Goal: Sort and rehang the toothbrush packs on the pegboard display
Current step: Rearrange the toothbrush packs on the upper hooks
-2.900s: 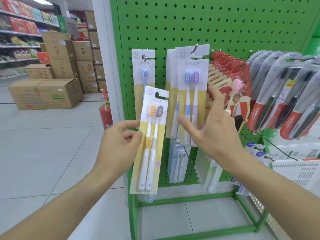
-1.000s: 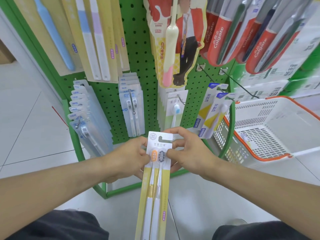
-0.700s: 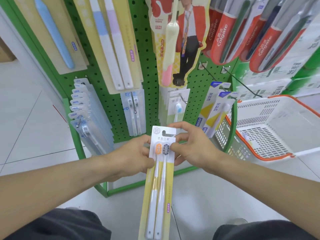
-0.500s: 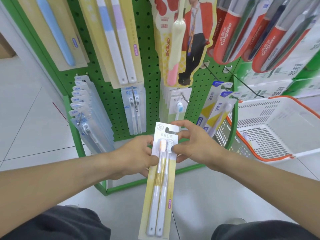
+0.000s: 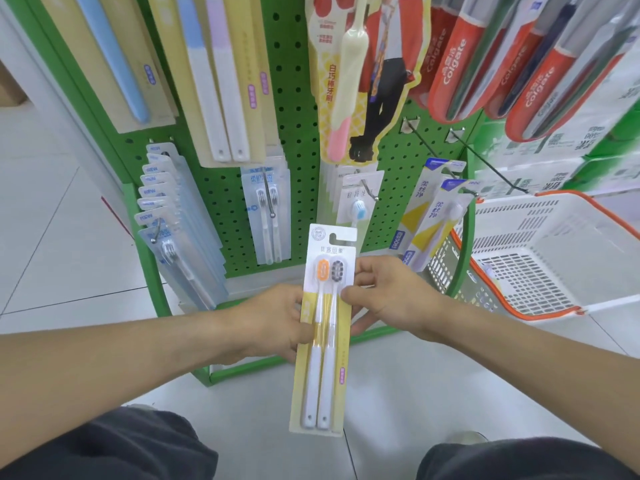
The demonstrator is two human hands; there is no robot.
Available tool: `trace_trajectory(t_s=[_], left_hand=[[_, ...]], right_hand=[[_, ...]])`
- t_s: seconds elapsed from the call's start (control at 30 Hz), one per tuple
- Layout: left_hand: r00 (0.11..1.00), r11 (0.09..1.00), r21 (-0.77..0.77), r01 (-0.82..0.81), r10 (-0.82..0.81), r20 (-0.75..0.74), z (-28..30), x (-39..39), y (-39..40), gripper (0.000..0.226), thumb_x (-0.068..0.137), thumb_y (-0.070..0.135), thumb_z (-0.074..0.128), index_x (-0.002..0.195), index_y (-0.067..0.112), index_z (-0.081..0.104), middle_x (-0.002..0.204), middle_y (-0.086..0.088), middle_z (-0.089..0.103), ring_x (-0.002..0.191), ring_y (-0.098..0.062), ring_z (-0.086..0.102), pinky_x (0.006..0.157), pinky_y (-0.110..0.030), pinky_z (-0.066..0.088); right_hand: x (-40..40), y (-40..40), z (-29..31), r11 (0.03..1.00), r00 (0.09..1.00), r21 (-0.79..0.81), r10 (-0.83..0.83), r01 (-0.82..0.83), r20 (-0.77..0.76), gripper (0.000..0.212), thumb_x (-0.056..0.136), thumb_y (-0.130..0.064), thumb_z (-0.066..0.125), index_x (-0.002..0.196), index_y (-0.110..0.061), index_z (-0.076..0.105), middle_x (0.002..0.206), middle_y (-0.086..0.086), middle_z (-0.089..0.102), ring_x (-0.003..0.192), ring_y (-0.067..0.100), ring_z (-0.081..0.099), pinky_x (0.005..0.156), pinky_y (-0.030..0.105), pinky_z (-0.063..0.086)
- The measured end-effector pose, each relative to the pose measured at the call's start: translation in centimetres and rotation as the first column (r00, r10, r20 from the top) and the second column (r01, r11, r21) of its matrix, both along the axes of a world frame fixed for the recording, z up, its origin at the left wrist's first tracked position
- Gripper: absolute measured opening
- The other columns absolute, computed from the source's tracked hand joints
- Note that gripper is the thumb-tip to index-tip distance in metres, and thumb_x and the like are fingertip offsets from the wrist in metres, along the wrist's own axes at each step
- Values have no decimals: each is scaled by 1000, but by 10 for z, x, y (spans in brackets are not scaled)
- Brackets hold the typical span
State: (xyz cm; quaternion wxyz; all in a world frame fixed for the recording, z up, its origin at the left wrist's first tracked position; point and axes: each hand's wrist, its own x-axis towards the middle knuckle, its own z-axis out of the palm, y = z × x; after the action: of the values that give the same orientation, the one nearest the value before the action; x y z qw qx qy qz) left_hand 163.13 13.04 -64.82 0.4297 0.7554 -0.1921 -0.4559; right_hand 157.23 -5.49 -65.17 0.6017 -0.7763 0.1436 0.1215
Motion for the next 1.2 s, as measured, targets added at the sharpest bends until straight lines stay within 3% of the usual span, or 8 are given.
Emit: trace_trajectory(t_s=[0.2,0.33,0.5,0.63,0.73,0.87,1.0,1.2], left_hand=[[998,998,-14,61,-61,-6,-5,-3,7,43,94,-15,48,119,15,65,96,-7,79,91,-20,76,75,-34,63],[999,998,-60,15,-17,-27,-10,-3,10,47,85,-19,59,121,11,63,88,-8,77,78,-15,73,63,-26,59],[985,992,-25,127,-129,-116,-17,-9,17,54,89,-14,60,128,23,57,111,-16,75,103,-29,73,86,-44,62],[987,994,-10,105,-106,-119,-18,-11,20,58,88,-17,56,131,22,55,111,-13,75,99,-25,75,82,-47,63],[997,1000,-13,-5,4,-77,-21,-11,21,63,81,-20,60,126,23,56,108,-15,73,94,-24,75,76,-47,63],[990,992,41,-116,119,-78,-30,-14,24,62,69,-16,67,122,15,54,103,-22,73,88,-25,71,83,-54,60],[988,995,91,29,-15,-151,-31,-18,23,43,90,-9,57,125,14,60,104,-13,76,92,-27,75,80,-41,63],[983,996,67,63,-51,-174,-22,-20,24,36,90,-3,57,118,15,69,106,-12,77,98,-30,75,86,-42,62]], right_hand=[[-4,3,-7,998,996,20,53,-52,-71,24,94,-1,60,118,-3,64,104,15,76,80,23,73,75,42,64],[-7,6,-3,992,991,58,118,-114,-71,17,100,0,51,109,-2,66,97,22,76,79,29,74,69,41,64],[-6,6,-6,993,991,56,108,-104,-74,16,100,1,53,112,10,59,93,22,76,73,25,73,63,40,64],[-7,7,-9,992,995,121,47,-36,-90,21,95,6,56,116,10,57,96,18,76,75,23,72,64,39,63],[-9,12,-14,982,976,141,149,-127,-159,29,94,6,58,123,4,61,112,25,72,92,37,72,78,47,64],[-10,15,-19,978,971,137,179,-158,-157,29,93,8,59,118,-1,69,111,23,73,99,40,72,83,49,63],[-9,11,-23,983,977,124,156,-139,-144,33,87,12,69,117,-1,69,112,23,72,95,37,73,84,50,62],[-12,13,-27,977,965,83,206,-194,-165,49,77,22,69,119,-1,68,114,31,68,85,27,69,76,43,63]])
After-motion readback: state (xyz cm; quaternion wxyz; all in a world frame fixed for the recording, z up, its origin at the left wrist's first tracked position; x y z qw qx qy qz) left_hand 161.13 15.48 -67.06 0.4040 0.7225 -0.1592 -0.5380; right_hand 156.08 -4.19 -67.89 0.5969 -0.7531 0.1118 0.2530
